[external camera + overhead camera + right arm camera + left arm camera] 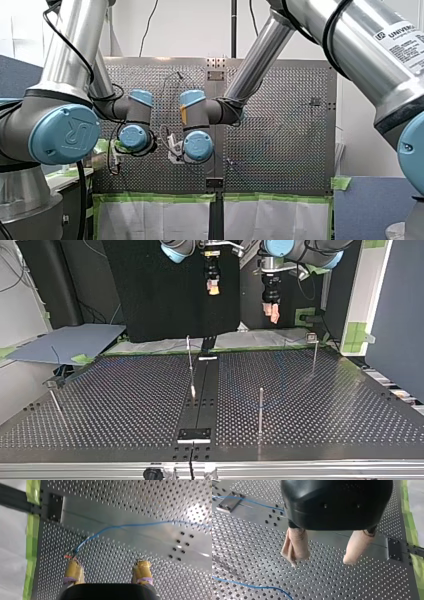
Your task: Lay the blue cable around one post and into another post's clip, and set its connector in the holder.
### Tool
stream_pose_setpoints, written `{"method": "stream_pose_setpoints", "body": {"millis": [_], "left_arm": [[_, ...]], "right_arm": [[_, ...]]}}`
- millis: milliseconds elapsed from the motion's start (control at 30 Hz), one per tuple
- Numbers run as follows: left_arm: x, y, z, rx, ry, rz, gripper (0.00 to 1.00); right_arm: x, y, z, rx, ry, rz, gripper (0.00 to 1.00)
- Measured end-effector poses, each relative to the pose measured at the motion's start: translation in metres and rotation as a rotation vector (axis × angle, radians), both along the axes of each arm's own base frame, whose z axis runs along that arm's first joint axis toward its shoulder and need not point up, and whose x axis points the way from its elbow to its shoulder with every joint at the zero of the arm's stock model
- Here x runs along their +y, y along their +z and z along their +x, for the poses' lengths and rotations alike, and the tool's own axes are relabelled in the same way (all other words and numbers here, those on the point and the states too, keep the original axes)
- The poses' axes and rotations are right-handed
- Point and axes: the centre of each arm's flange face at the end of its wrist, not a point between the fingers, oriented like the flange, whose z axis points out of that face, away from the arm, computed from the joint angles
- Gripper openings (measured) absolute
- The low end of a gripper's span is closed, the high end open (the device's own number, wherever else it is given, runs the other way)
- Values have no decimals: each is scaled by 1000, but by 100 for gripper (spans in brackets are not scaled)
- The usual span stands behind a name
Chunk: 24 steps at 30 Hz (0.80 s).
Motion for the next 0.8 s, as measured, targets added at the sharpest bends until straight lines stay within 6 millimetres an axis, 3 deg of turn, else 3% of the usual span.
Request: {"method": "stream_pose_setpoints", "body": {"millis": [800], "left_arm": [[2, -1, -1, 13, 4, 3, 100]], "right_arm": [[-6, -1, -6, 43, -19, 3, 100]]}}
